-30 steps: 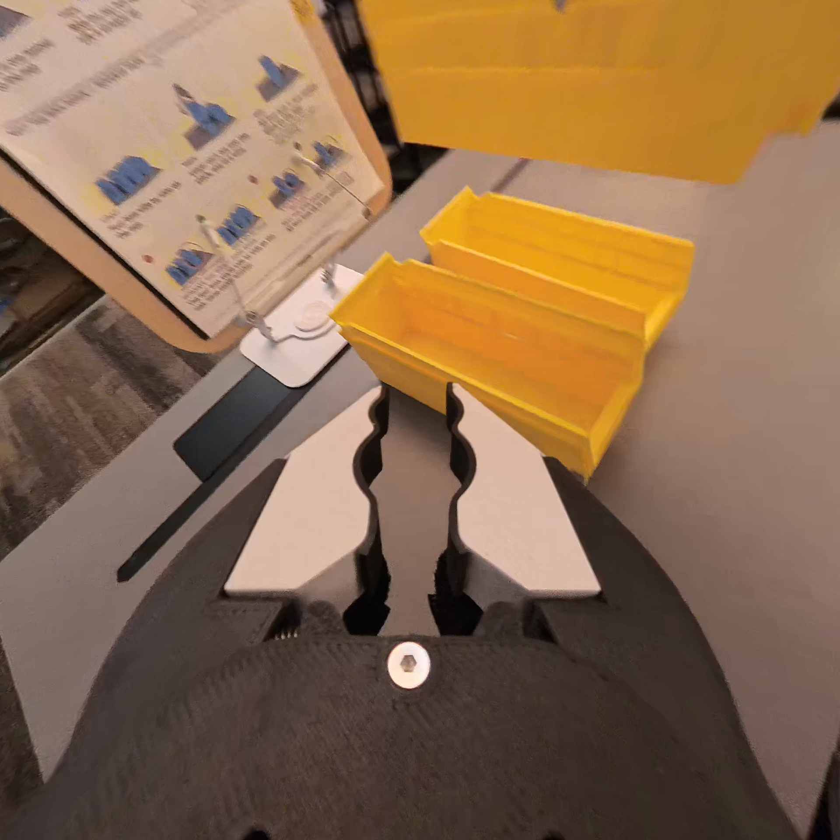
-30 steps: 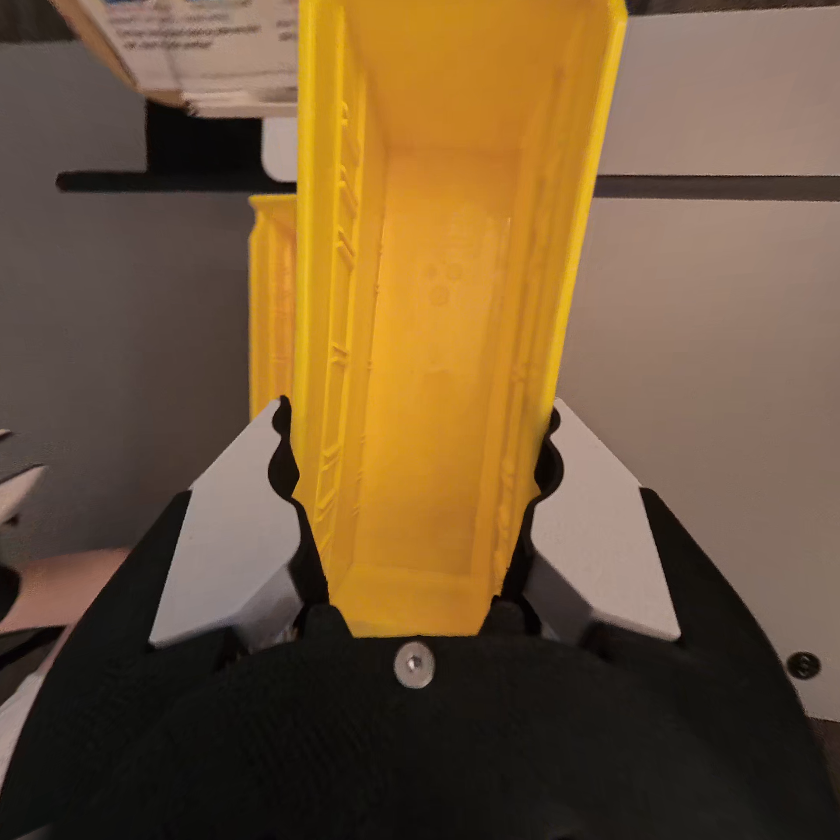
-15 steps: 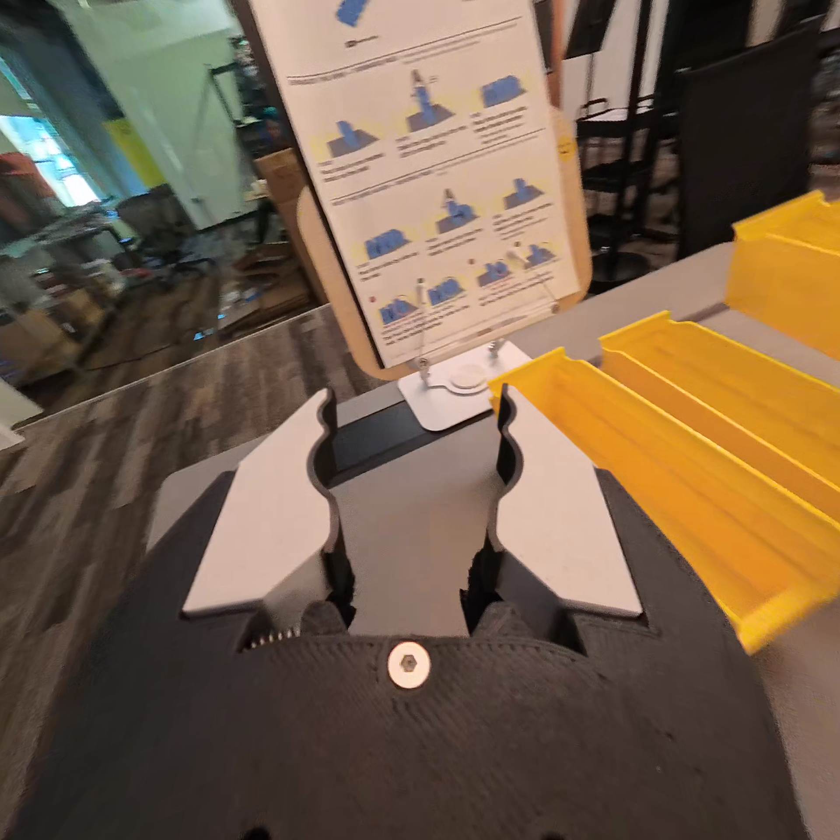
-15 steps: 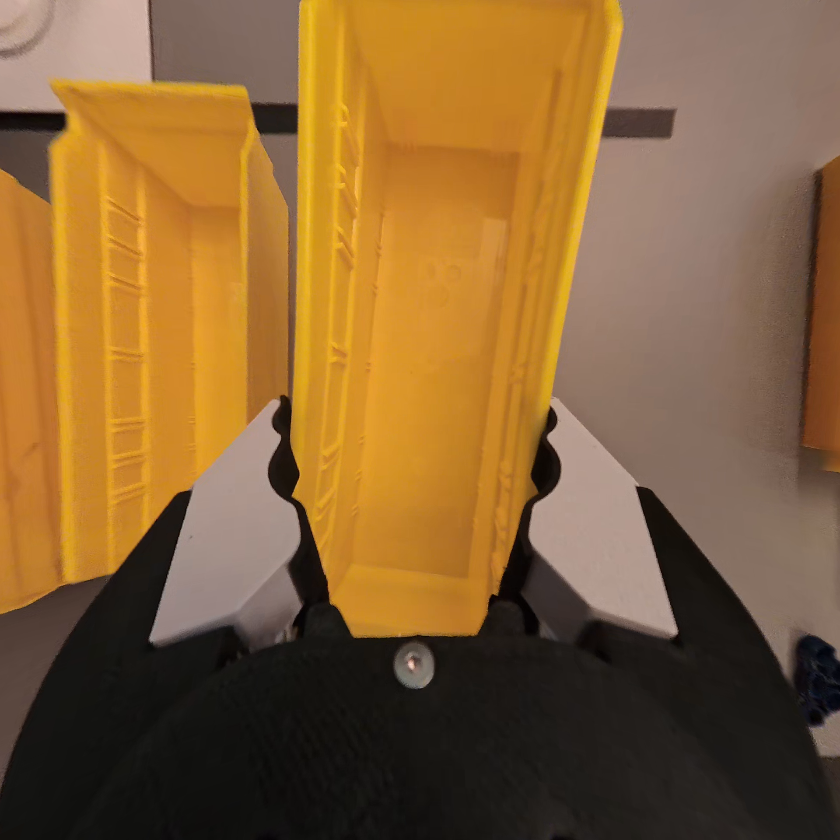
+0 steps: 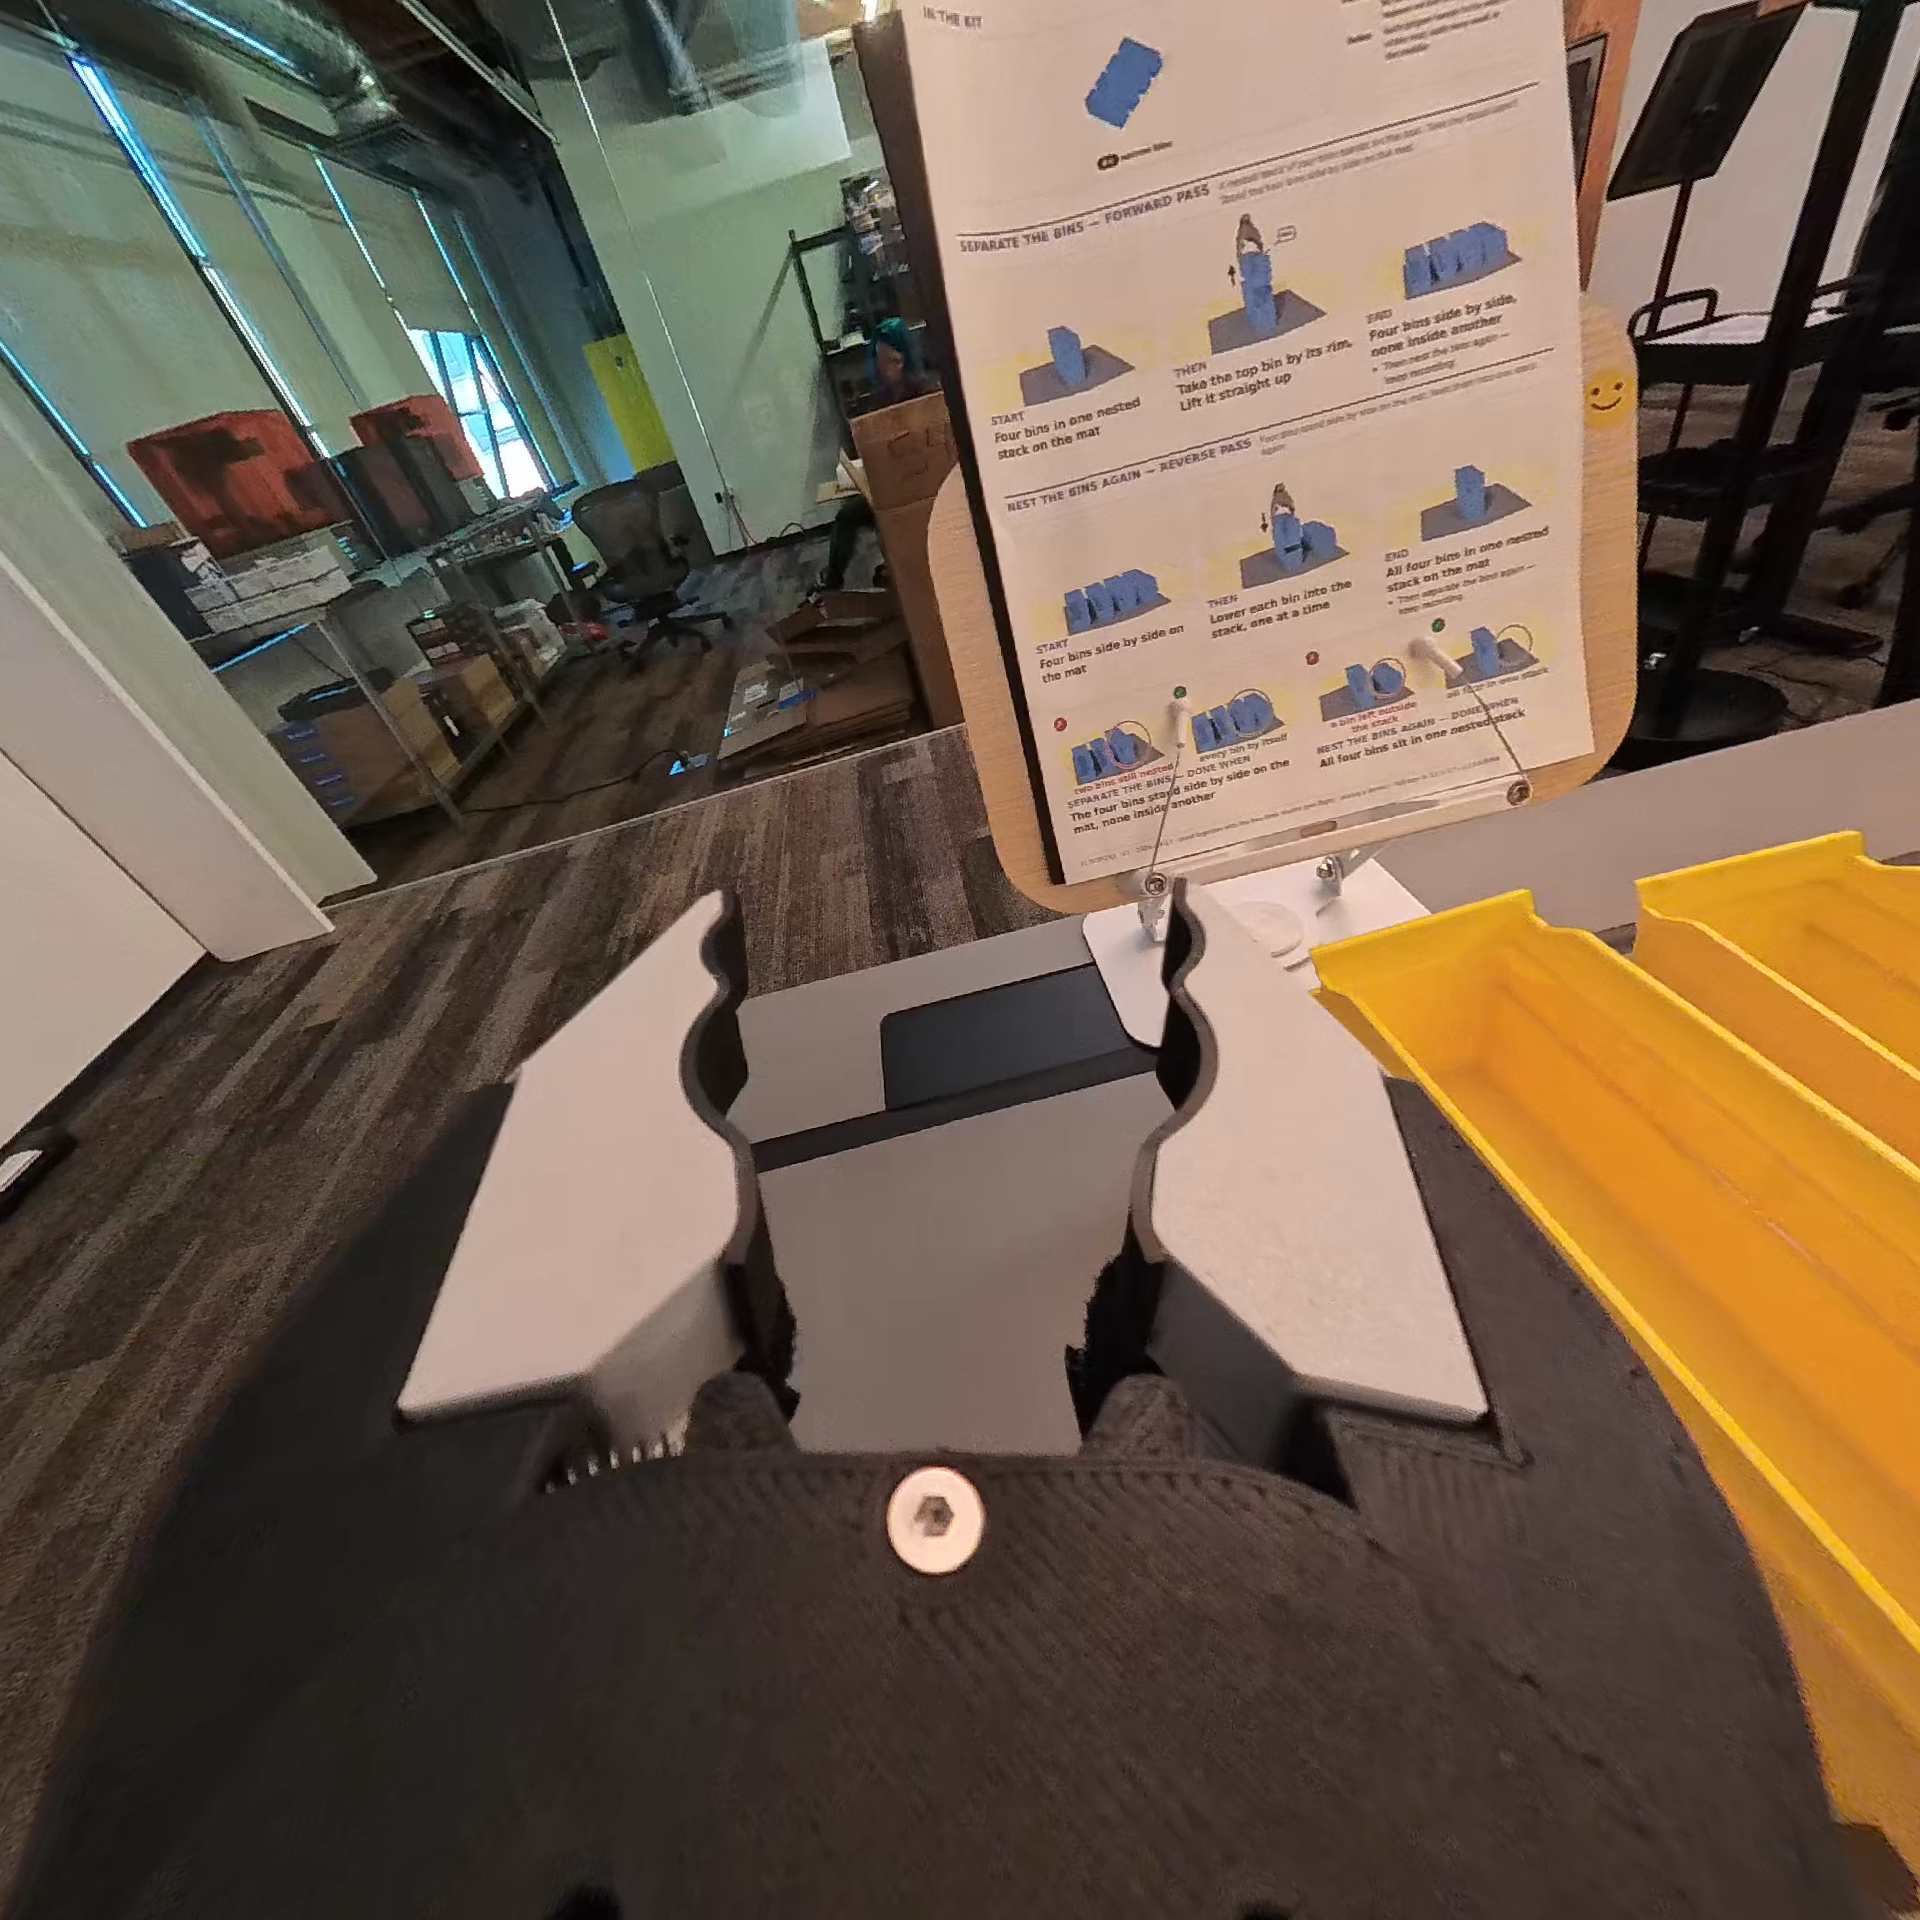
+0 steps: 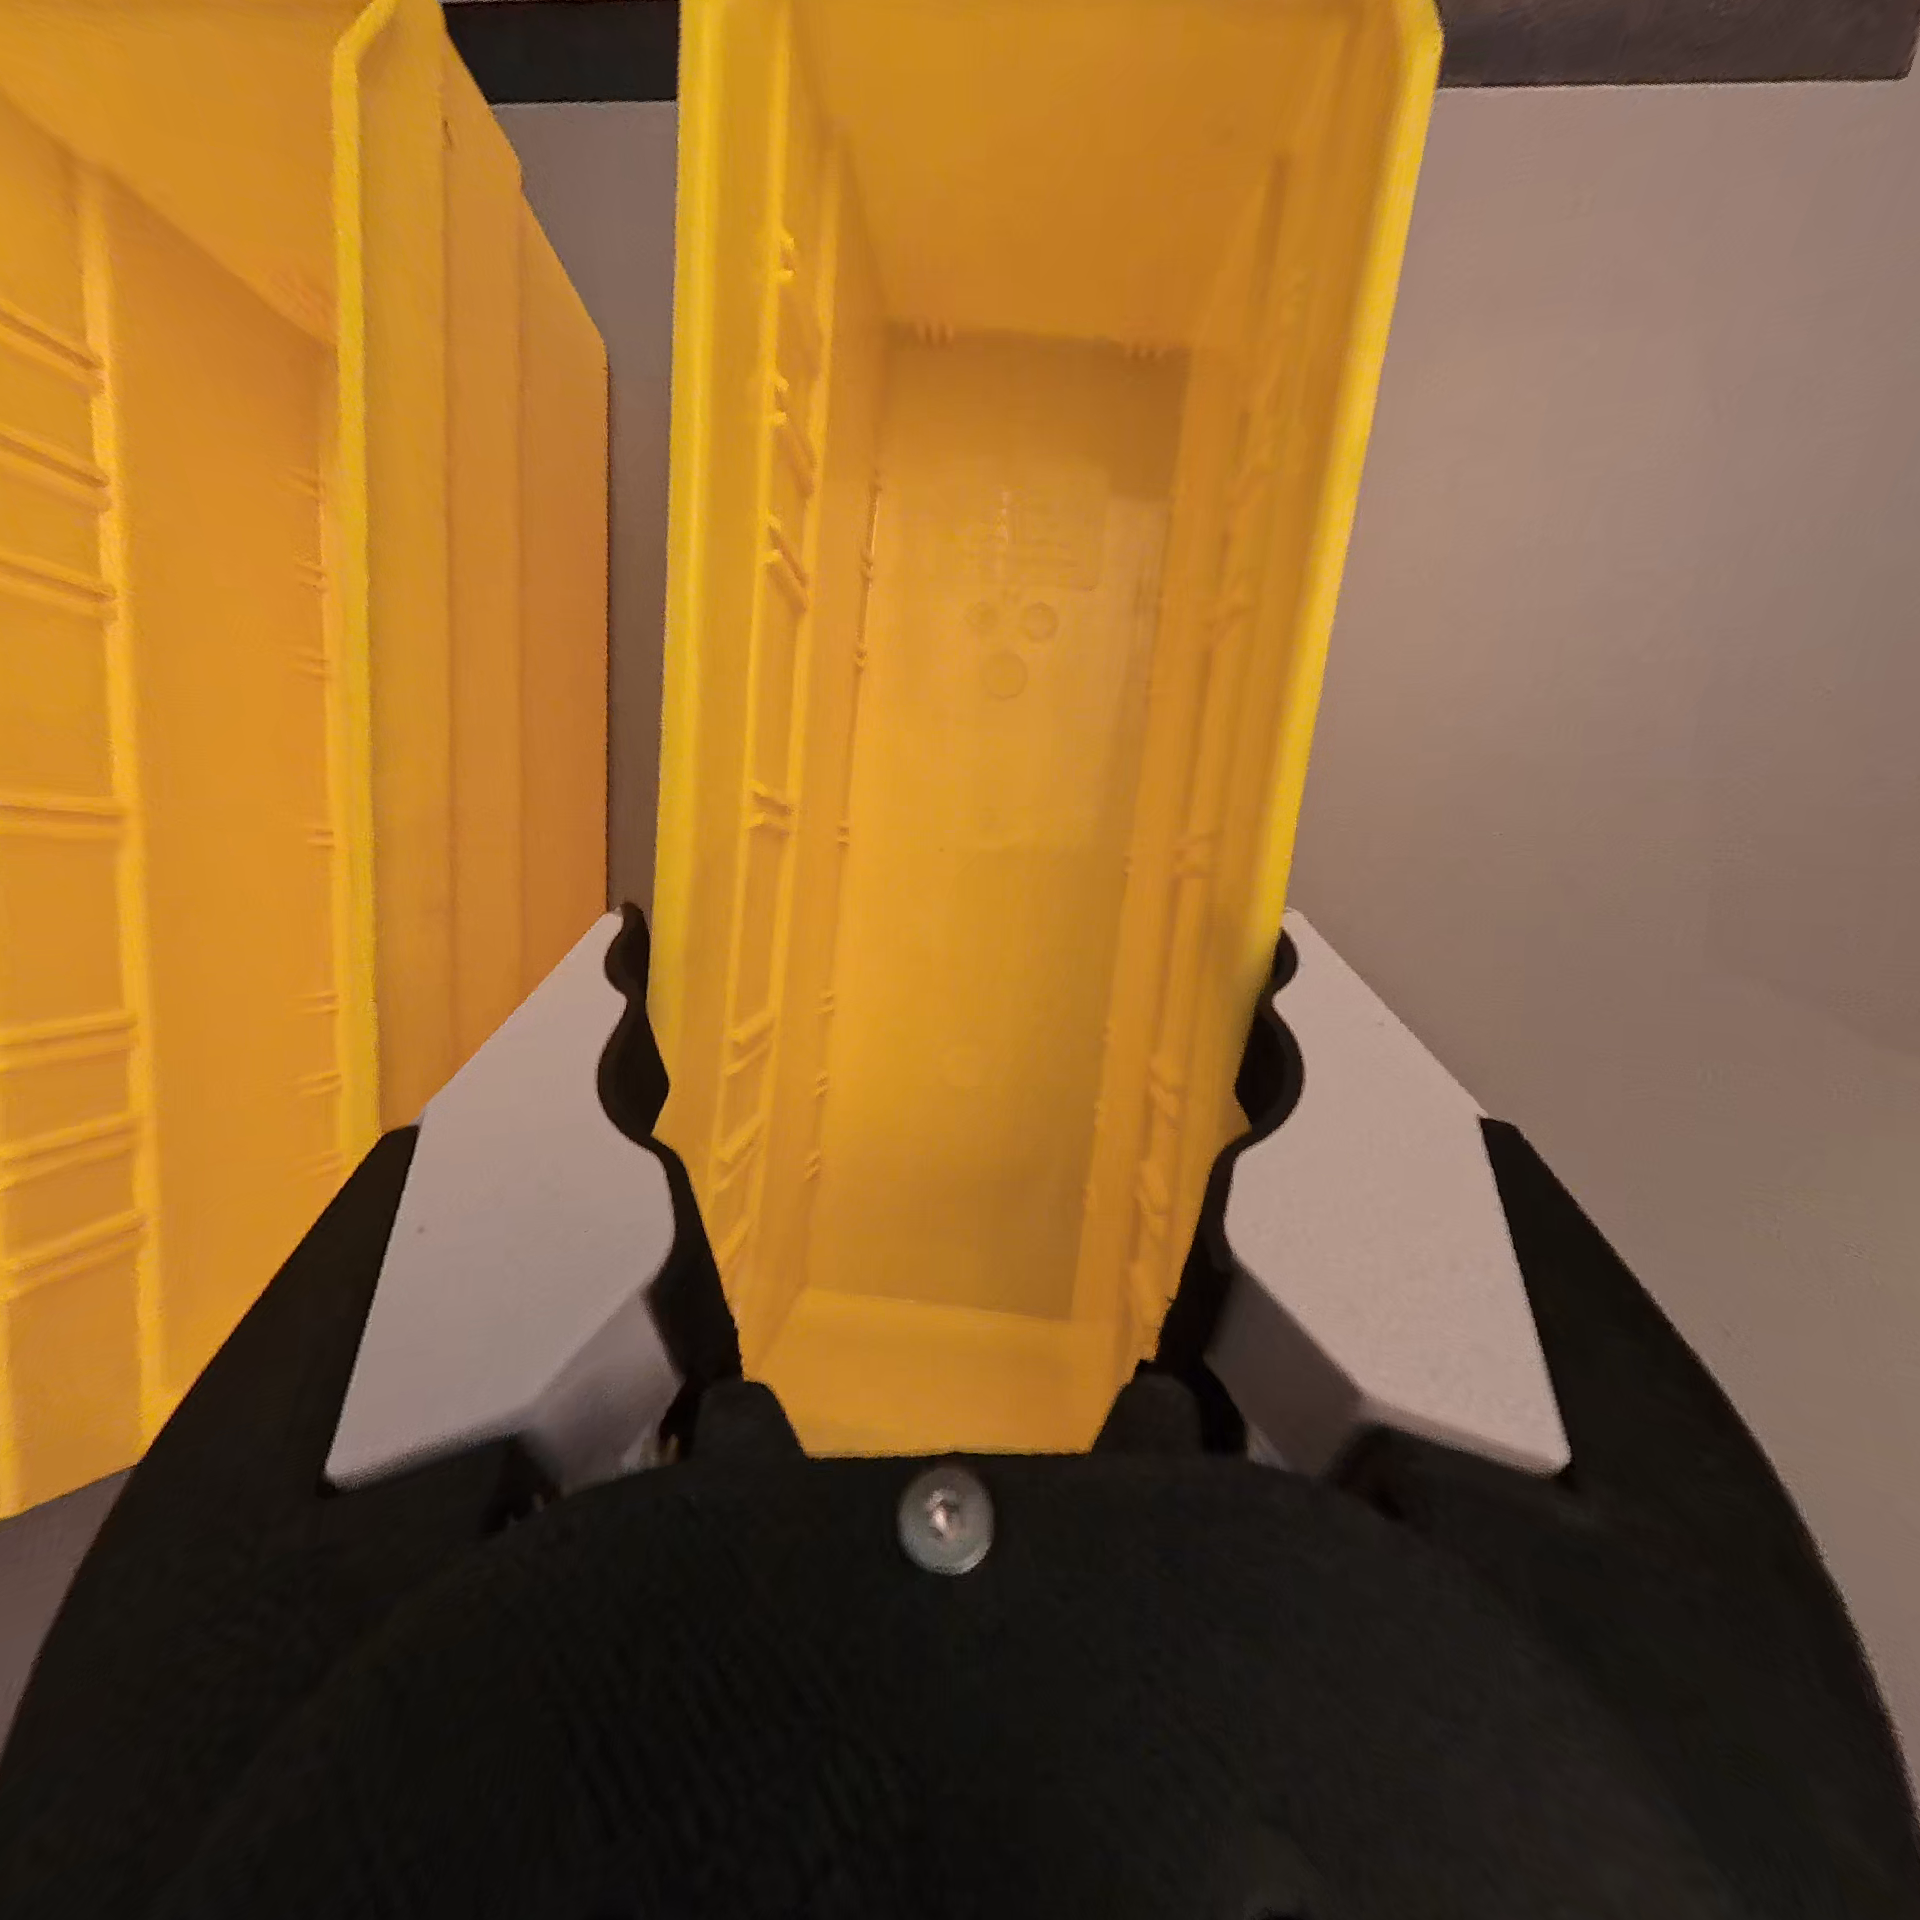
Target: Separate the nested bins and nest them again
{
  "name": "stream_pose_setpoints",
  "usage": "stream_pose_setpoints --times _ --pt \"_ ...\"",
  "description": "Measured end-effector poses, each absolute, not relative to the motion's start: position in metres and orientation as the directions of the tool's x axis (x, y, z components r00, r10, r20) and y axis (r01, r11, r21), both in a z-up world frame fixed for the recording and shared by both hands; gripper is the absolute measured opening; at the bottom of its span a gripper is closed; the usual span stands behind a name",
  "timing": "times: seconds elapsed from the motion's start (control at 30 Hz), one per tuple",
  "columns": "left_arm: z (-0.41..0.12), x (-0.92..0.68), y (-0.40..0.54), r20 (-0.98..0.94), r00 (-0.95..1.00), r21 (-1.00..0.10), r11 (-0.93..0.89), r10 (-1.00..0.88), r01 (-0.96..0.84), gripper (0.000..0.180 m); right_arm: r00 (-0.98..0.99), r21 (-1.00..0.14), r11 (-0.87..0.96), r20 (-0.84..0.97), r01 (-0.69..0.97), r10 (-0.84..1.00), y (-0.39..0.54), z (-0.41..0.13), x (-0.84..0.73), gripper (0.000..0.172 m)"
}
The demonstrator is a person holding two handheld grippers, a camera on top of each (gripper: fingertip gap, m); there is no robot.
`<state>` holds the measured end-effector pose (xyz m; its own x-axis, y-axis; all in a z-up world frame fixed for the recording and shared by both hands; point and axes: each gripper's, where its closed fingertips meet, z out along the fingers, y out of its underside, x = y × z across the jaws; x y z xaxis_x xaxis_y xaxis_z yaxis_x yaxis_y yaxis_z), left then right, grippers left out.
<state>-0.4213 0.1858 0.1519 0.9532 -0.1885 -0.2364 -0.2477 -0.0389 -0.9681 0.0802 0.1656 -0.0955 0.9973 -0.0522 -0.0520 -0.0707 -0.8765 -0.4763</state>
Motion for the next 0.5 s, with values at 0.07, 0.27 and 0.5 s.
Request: stream_pose_setpoints --times 0.07,0.27,0.5 --pt "0.1513 -0.4215 0.1859 -0.232 0.953 -0.969 -0.043 -0.194 -0.245 0.080 0.997 -0.472 -0.878 -0.052 -0.073 -0.055 0.1652 -0.0958 0.0787 0.115" --pt "0.1511 -0.4213 0.1847 -0.231 0.952 -0.968 -0.047 -0.201 -0.245 0.081 0.996 -0.472 -0.877 -0.049 -0.089 -0.074 0.1645 -0.0966 0.0785 0.122" --pt "0.1499 -0.4189 0.1847 -0.230 0.949 -0.968 -0.052 -0.214 -0.246 0.082 0.999 -0.478 -0.877 -0.002 -0.046 -0.051 0.1626 -0.0946 0.0788 0.128"
